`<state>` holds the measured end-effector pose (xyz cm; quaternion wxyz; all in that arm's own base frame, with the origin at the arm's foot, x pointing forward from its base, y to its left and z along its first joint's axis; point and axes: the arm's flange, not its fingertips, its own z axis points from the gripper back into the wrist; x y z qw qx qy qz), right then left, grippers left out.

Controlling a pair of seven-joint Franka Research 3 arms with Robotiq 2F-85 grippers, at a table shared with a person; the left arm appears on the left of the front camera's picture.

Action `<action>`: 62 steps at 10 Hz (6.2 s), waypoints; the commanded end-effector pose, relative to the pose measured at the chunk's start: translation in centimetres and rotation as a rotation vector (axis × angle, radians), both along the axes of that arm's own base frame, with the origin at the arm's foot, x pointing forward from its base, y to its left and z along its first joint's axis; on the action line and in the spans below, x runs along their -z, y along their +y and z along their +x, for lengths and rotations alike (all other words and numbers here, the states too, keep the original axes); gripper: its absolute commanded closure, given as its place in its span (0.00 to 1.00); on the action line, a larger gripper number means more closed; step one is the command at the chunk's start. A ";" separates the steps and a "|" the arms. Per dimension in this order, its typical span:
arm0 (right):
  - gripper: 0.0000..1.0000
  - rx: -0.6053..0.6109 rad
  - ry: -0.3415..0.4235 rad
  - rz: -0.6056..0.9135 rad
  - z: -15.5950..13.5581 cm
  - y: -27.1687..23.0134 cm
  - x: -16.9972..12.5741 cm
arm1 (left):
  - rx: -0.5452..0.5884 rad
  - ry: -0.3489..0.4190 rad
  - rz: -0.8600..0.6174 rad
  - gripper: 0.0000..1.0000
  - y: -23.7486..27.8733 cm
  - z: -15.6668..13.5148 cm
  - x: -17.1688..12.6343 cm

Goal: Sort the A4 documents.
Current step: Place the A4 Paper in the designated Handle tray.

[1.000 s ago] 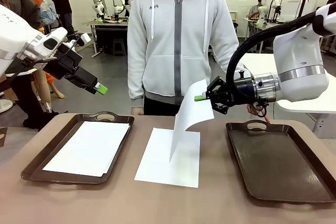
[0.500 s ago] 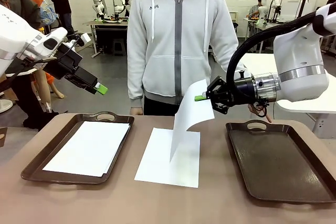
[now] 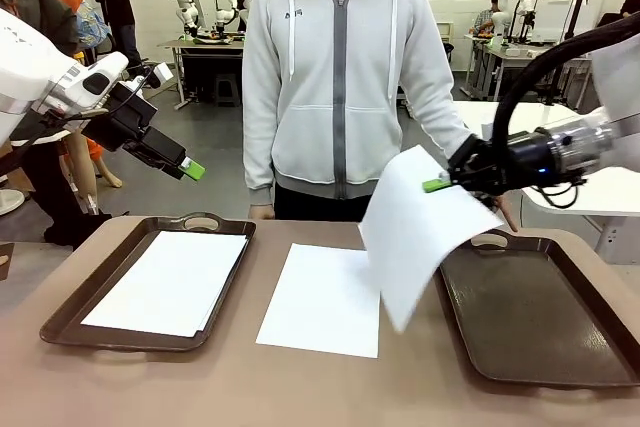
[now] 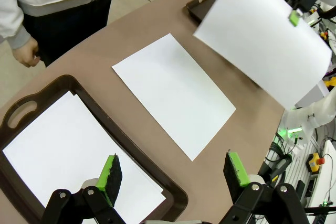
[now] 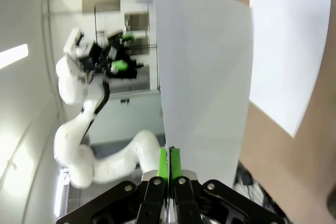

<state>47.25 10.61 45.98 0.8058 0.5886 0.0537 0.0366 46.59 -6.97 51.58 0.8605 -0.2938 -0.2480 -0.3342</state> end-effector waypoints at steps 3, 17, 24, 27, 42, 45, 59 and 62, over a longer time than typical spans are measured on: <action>0.99 -0.102 0.055 -0.013 1.4 -5.7 -0.5 | -0.004 -0.005 0.000 0.00 0.1 0.0 -0.1; 0.99 0.323 0.060 -0.352 -0.4 -15.3 9.7 | -0.004 -0.005 0.000 0.00 0.1 0.0 -0.1; 0.99 0.309 0.111 -0.558 1.5 -18.8 10.1 | -0.004 -0.005 0.000 0.00 0.1 0.0 -0.1; 0.99 0.267 0.107 -0.628 3.5 -19.6 9.7 | -0.004 -0.005 0.000 0.00 0.1 0.0 -0.1; 0.80 0.161 0.124 -0.771 6.9 -16.4 11.5 | -0.004 -0.005 0.000 0.00 0.1 0.0 -0.1; 0.47 0.192 0.124 -0.824 6.1 -16.7 11.0 | -0.004 -0.005 0.000 0.00 0.1 0.0 -0.1; 0.00 0.317 0.138 -0.866 3.5 -18.6 9.0 | -0.004 -0.005 0.000 0.00 0.1 0.0 -0.1; 0.00 0.317 0.138 -0.866 3.5 -18.6 9.0 | -0.004 -0.005 0.000 0.00 0.1 0.0 -0.1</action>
